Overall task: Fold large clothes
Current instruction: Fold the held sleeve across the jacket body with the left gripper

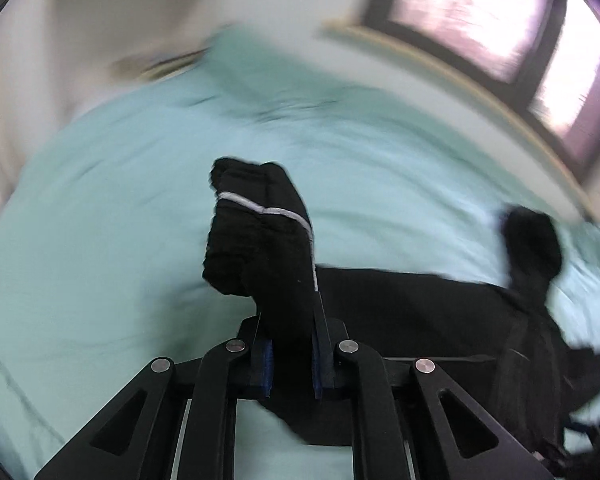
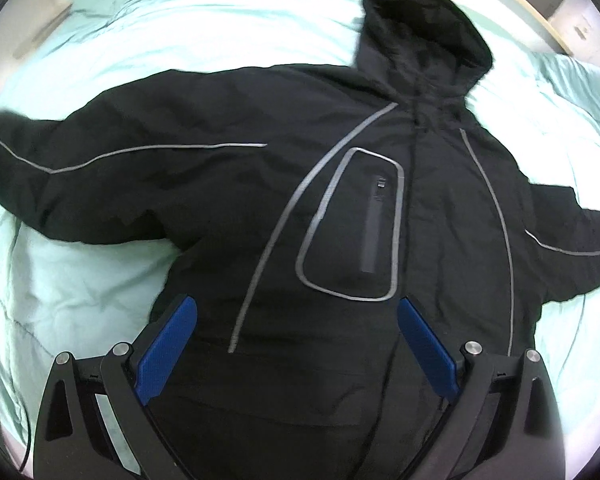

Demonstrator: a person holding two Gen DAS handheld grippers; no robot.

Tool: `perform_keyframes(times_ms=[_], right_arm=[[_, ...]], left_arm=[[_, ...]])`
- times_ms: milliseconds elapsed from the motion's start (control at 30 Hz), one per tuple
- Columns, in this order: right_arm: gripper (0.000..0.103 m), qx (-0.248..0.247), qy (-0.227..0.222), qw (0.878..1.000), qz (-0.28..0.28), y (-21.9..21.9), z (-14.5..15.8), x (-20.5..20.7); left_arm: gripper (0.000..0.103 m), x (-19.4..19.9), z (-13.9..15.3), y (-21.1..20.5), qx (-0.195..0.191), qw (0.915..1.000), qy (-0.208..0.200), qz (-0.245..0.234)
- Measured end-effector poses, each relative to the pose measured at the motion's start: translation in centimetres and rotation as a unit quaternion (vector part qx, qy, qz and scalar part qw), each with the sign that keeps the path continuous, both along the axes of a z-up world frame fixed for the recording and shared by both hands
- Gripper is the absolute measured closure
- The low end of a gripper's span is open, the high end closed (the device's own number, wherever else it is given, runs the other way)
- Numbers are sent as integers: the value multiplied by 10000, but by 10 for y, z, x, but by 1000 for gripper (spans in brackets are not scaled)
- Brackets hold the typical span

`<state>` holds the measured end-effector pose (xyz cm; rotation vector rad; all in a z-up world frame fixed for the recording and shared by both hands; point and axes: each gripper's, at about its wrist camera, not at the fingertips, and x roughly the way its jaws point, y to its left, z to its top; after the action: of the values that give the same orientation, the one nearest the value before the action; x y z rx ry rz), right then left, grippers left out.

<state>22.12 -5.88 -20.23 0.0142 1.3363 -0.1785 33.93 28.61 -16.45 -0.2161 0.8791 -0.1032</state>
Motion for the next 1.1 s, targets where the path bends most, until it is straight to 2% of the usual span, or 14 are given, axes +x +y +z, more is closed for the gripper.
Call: perform_keyframes(times_ms=[100, 233, 300, 433, 567, 600, 700, 767, 900, 933, 1000, 1067, 1100], right_arm=[[2, 41, -16, 9996, -294, -24, -1, -4], [2, 40, -129, 9980, -625, -53, 4, -14], [2, 0, -174, 9969, -767, -69, 6, -20], [2, -31, -163, 9941, -1073, -101, 4, -37], [2, -69, -32, 9909, -1344, -132, -5, -56], [2, -74, 16, 9901, -1403, -140, -8, -60], [2, -57, 154, 9881, -1531, -160, -17, -67], [2, -67, 207, 9876, -1552, -170, -21, -70], [2, -96, 201, 9887, -1485, -184, -26, -66], [2, -77, 180, 9893, -1445, -187, -27, -64], [2, 68, 69, 9910, -1339, -193, -30, -57], [2, 299, -58, 9916, -1256, -200, -32, -51], [2, 478, -197, 9914, -1205, -204, -32, -46]], left_arm=[[89, -1, 22, -67, -183, 9958, -244, -861], [89, -4, 30, -162, -302, 9812, -295, -1884], [89, -4, 21, -215, -328, 9705, -199, -2382], [89, -6, -7, -293, -519, 9542, 138, -2944], [89, -1, -36, -354, -734, 9365, 540, -3387], [88, -3, -47, -366, -776, 9309, 676, -3504], [84, -9, -83, -401, -712, 9211, 1115, -3662], [78, -7, -108, -415, -683, 9161, 1501, -3655], [70, -8, -147, -426, -870, 8995, 2181, -3684], [66, -8, -152, -425, -977, 8959, 2335, -3650], [59, -10, -153, -421, -1473, 8842, 2605, -3586], [49, -13, -148, -411, -1897, 8742, 2735, -3536], [46, -15, -142, -405, -2049, 8733, 2713, -3490]])
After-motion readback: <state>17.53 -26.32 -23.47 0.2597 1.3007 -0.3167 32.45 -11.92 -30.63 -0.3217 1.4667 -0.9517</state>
